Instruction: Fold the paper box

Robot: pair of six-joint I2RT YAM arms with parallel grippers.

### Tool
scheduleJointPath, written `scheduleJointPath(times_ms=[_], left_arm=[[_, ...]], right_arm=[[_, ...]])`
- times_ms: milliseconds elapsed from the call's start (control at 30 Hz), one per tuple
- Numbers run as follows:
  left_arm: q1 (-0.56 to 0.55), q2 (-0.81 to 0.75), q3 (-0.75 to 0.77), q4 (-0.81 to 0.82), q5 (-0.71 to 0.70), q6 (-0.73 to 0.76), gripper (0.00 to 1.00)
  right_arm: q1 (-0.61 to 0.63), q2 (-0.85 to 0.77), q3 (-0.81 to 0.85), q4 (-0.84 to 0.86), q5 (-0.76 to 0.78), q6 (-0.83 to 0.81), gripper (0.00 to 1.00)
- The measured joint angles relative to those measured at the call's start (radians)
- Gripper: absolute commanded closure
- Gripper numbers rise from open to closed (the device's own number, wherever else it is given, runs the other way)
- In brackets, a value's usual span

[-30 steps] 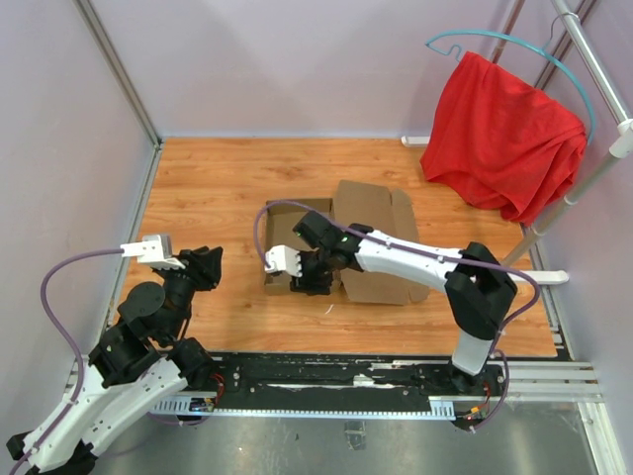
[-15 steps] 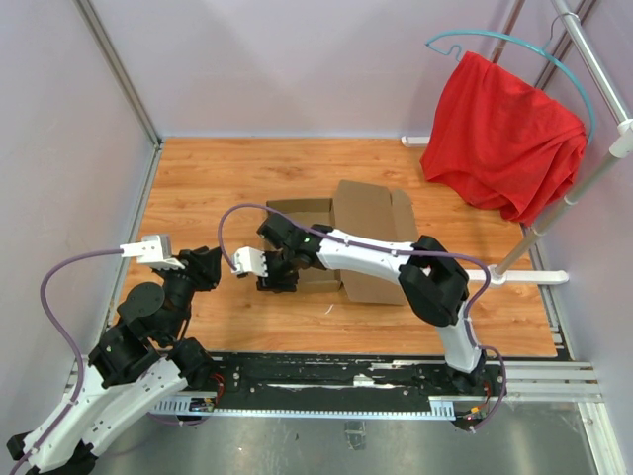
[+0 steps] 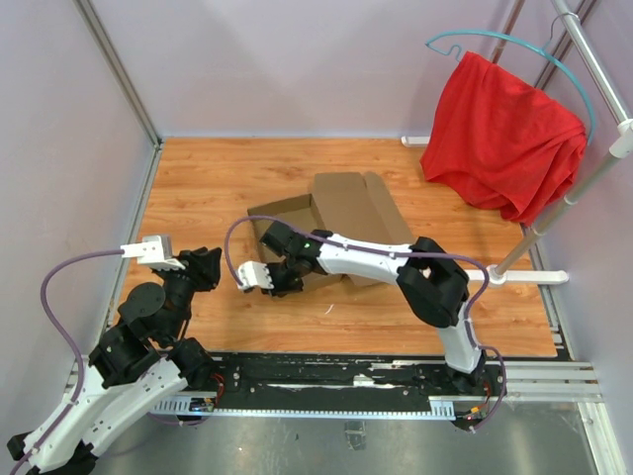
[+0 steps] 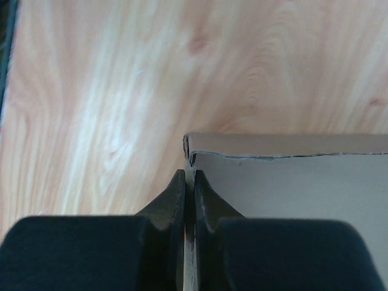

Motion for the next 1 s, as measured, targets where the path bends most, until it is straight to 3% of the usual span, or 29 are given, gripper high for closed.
scheduleJointPath(times_ms=[133, 200, 233, 467, 667, 767, 800, 833, 900, 967, 1000], left_arm=[[0.000, -0.002, 0.000, 0.001, 0.002, 0.000, 0.58], [0.000, -0.005, 0.000, 0.001, 0.002, 0.000, 0.58], [0.000, -0.007, 0.000, 0.000, 0.002, 0.000, 0.58], [0.000, -0.015, 0.000, 0.001, 0.002, 0.000, 0.58], [0.000, -0.016, 0.000, 0.002, 0.002, 0.000, 0.58], [0.000, -0.016, 0.000, 0.003, 0.002, 0.000, 0.58], [0.000, -0.016, 0.000, 0.004, 0.002, 0.000, 0.58], [0.000, -0.016, 0.000, 0.004, 0.002, 0.000, 0.58], [0.000, -0.019, 0.000, 0.004, 0.002, 0.000, 0.58], [0.000, -0.022, 0.000, 0.005, 0.002, 0.000, 0.58], [0.000, -0.024, 0.000, 0.006, 0.002, 0.000, 0.58]], right_arm=[[0.022, -0.124, -0.172, 0.010, -0.023, -0.129, 0.98], [0.031, -0.172, -0.227, -0.022, -0.029, -0.185, 0.69], [0.033, -0.185, -0.239, -0.036, -0.029, -0.202, 0.64], [0.039, -0.291, -0.360, -0.017, 0.060, -0.264, 0.60], [0.039, -0.503, -0.474, 0.093, 0.101, -0.218, 0.60], [0.039, -0.637, -0.516, 0.201, 0.203, -0.102, 0.66], [0.036, -0.676, -0.525, 0.237, 0.248, -0.024, 0.75], [0.030, -0.710, -0.530, 0.268, 0.291, 0.071, 0.96], [0.003, -0.756, -0.531, 0.320, 0.364, 0.320, 0.99], [-0.029, -0.773, -0.531, 0.337, 0.418, 0.544, 0.95], [-0.047, -0.773, -0.531, 0.338, 0.435, 0.651, 0.64]])
